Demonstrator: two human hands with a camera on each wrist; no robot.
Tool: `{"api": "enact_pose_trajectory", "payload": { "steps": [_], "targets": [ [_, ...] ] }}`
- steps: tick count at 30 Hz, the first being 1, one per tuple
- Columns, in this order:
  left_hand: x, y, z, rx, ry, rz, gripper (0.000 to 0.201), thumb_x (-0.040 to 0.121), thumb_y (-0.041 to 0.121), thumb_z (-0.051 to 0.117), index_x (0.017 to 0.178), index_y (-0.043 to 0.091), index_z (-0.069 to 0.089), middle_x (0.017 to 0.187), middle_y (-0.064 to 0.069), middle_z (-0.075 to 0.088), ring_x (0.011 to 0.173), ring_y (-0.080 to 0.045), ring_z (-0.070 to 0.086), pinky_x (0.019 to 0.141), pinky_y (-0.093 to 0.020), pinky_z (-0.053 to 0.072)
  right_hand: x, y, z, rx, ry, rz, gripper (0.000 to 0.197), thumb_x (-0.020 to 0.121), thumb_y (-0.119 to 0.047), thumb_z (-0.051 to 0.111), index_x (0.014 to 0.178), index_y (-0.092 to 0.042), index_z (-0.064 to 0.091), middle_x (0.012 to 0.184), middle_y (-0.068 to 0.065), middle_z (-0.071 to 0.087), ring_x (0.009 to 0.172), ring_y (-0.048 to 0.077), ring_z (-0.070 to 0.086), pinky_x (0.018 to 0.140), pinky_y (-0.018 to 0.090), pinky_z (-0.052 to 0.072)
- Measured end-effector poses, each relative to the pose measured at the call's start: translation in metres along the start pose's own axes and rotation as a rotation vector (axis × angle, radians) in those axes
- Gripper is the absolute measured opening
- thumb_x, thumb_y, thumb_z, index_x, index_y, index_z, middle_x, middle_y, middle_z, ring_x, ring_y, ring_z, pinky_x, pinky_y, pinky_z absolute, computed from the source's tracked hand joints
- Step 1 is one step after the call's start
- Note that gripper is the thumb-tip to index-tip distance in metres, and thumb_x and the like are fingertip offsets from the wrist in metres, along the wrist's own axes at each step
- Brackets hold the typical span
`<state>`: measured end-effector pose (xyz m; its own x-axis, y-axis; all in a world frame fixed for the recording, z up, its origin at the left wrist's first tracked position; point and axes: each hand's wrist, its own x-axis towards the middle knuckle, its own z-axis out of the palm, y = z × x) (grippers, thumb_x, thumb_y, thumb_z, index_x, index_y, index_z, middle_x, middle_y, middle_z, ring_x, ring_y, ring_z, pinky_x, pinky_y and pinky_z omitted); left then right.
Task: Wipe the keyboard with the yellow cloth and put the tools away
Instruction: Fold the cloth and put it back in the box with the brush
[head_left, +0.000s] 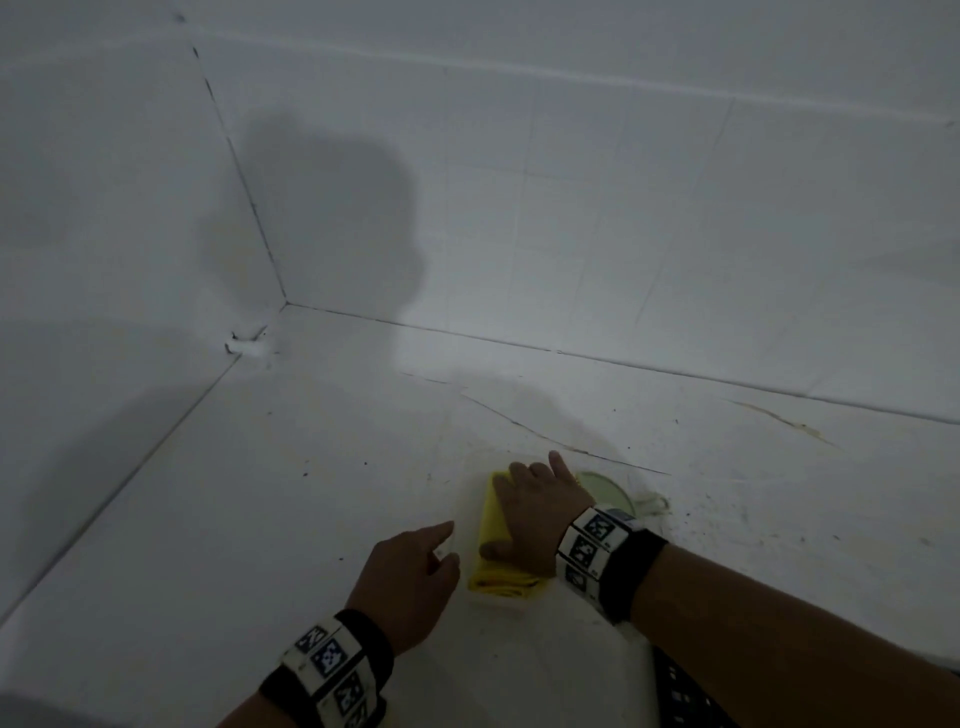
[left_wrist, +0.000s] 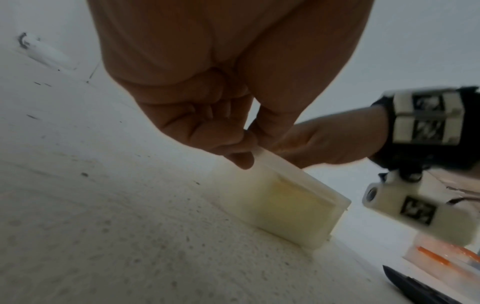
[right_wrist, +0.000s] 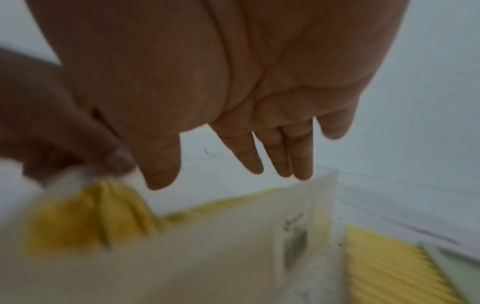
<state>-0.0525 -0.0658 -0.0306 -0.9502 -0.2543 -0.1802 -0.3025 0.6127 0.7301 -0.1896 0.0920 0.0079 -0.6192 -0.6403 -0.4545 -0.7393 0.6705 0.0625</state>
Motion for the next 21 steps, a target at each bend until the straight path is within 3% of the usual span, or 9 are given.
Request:
{"api": "enact_pose_trajectory", "payload": {
  "steps": [4, 7, 9, 11, 13, 16, 17, 19, 21],
  "targets": [
    [0.001, -0.001, 0.001, 0.009, 0.001, 0.018, 0.050, 0.103, 0.037, 0.056, 0.151, 0.026, 0.051, 0.083, 0.010, 0.063, 0.084, -0.006, 0.061, 0.092, -0.022, 0.051, -0.005, -0.001, 0.000, -0.012, -0.176, -0.048, 0.109, 0.076, -0.087, 0.043, 0.153, -0.013, 0.023, 0.152, 0.012, 0.040, 0.140, 0.032, 0.038, 0.123, 0.056, 0.007],
    [0.000, 0.000, 0.000, 0.003, 0.006, 0.025, 0.049, 0.103, 0.035, 0.057, 0.151, 0.025, 0.052, 0.083, 0.011, 0.064, 0.085, -0.006, 0.062, 0.091, -0.019, 0.048, -0.004, 0.000, 0.015, -0.039, -0.124, -0.053, 0.105, 0.082, -0.071, 0.056, 0.156, -0.010, 0.013, 0.160, 0.017, 0.026, 0.148, 0.031, 0.025, 0.123, 0.056, -0.002],
    [0.000, 0.000, 0.001, 0.003, 0.005, 0.027, 0.048, 0.103, 0.034, 0.057, 0.150, 0.024, 0.053, 0.076, 0.013, 0.063, 0.079, -0.005, 0.061, 0.090, -0.020, 0.049, -0.007, -0.001, 0.021, -0.054, -0.096, -0.059, 0.104, 0.084, -0.068, 0.055, 0.157, -0.009, 0.008, 0.163, 0.019, 0.016, 0.151, 0.030, 0.016, 0.122, 0.056, -0.006],
    [-0.002, 0.002, 0.001, -0.014, 0.008, 0.023, 0.048, 0.103, 0.033, 0.057, 0.150, 0.025, 0.052, 0.071, 0.012, 0.062, 0.072, -0.003, 0.058, 0.085, -0.019, 0.049, -0.016, 0.000, 0.017, 0.012, -0.072, -0.078, 0.099, 0.086, -0.071, 0.050, 0.157, -0.014, 0.012, 0.164, 0.013, 0.017, 0.151, 0.028, 0.017, 0.123, 0.054, -0.005],
    [-0.002, 0.002, 0.002, -0.029, 0.006, 0.019, 0.048, 0.104, 0.034, 0.057, 0.150, 0.026, 0.052, 0.072, 0.010, 0.065, 0.071, -0.001, 0.059, 0.082, -0.017, 0.047, -0.028, 0.012, 0.005, 0.266, -0.018, -0.052, 0.082, 0.089, -0.068, 0.047, 0.155, -0.024, 0.025, 0.162, 0.002, 0.026, 0.149, 0.024, 0.025, 0.124, 0.051, 0.011],
    [-0.001, 0.003, 0.003, -0.020, -0.011, 0.016, 0.048, 0.104, 0.037, 0.056, 0.150, 0.027, 0.051, 0.085, 0.011, 0.072, 0.080, -0.001, 0.064, 0.085, -0.017, 0.049, -0.038, 0.069, 0.004, 0.537, 0.296, 0.138, 0.040, 0.095, -0.032, 0.049, 0.135, -0.029, 0.054, 0.141, -0.002, 0.056, 0.128, 0.020, 0.052, 0.108, 0.037, 0.042],
    [-0.001, 0.004, 0.004, -0.015, -0.018, 0.018, 0.049, 0.104, 0.038, 0.056, 0.151, 0.027, 0.051, 0.088, 0.011, 0.073, 0.083, -0.001, 0.065, 0.085, -0.016, 0.049, -0.041, 0.092, 0.010, 0.503, 0.297, 0.237, 0.040, 0.093, -0.023, 0.049, 0.132, -0.028, 0.056, 0.136, -0.001, 0.058, 0.124, 0.021, 0.054, 0.105, 0.035, 0.045],
    [-0.001, 0.007, 0.007, -0.029, -0.022, 0.018, 0.049, 0.103, 0.038, 0.056, 0.151, 0.027, 0.051, 0.089, 0.011, 0.072, 0.085, -0.001, 0.065, 0.083, -0.013, 0.046, -0.048, 0.127, 0.030, 0.349, 0.153, 0.363, 0.045, 0.091, -0.026, 0.048, 0.136, -0.027, 0.051, 0.139, 0.002, 0.053, 0.125, 0.025, 0.052, 0.106, 0.038, 0.044],
    [-0.001, 0.012, 0.010, -0.027, -0.021, 0.013, 0.048, 0.104, 0.038, 0.056, 0.151, 0.027, 0.050, 0.087, 0.010, 0.072, 0.083, 0.000, 0.065, 0.079, -0.010, 0.043, -0.048, 0.140, 0.050, 0.225, 0.045, 0.347, 0.046, 0.092, -0.029, 0.045, 0.138, -0.029, 0.050, 0.141, 0.002, 0.050, 0.126, 0.027, 0.049, 0.105, 0.043, 0.045]
  ]
}}
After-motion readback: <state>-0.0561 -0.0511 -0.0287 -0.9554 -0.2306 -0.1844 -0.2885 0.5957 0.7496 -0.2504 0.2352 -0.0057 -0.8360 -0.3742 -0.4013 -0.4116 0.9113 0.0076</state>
